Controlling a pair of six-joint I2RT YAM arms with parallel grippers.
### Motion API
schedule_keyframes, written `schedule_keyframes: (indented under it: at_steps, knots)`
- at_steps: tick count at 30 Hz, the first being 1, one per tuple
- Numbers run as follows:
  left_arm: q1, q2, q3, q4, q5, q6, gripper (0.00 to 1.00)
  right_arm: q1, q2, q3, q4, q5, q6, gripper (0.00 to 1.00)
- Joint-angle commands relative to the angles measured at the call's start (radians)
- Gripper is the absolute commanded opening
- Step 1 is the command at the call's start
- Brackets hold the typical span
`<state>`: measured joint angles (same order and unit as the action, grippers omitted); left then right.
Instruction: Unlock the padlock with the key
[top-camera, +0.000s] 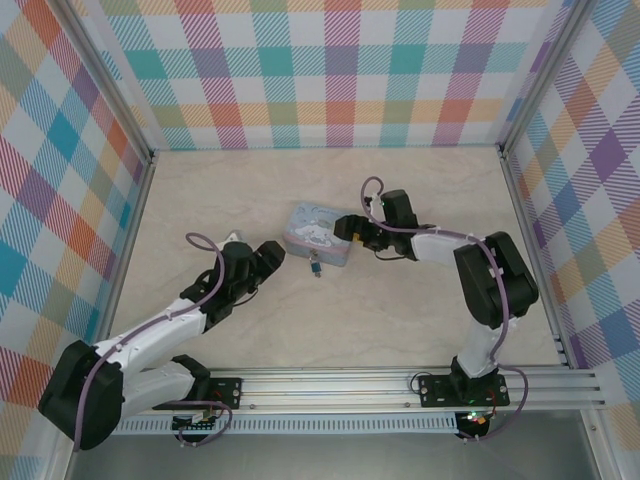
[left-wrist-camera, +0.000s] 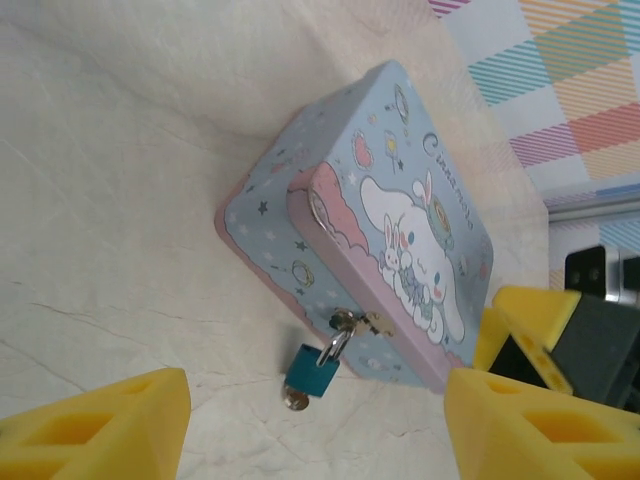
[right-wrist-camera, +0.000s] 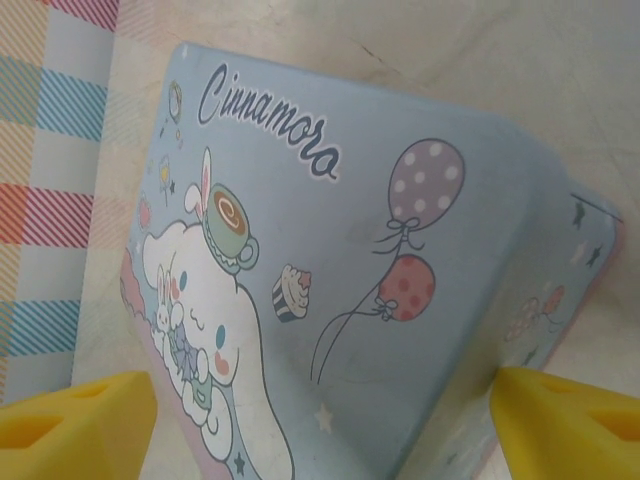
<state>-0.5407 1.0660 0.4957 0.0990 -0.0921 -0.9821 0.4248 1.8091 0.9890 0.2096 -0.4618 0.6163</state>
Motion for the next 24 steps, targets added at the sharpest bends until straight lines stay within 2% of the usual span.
schedule_keyframes:
  at_steps: [1,8,11,19,24]
  knots:
    - [0.024,-0.028,-0.014,-0.071,-0.008,0.062,0.69,0.000,0.049,0.082,0.059,-0.075,-0.033,0.86]
    - [0.057,-0.025,-0.019,-0.056,0.028,0.062,0.70,-0.001,0.191,0.218,0.102,-0.141,-0.065,0.86]
    - [0.079,-0.021,-0.006,-0.057,0.061,0.067,0.71,-0.003,0.191,0.235,0.097,-0.084,-0.094,0.87]
    - [0.187,0.030,0.063,-0.044,0.210,0.108,0.75,-0.045,-0.019,0.123,0.030,0.084,-0.163,0.93]
    - [0.261,0.139,0.138,0.006,0.338,0.142,0.78,-0.046,-0.191,-0.020,-0.004,0.085,-0.120,0.92]
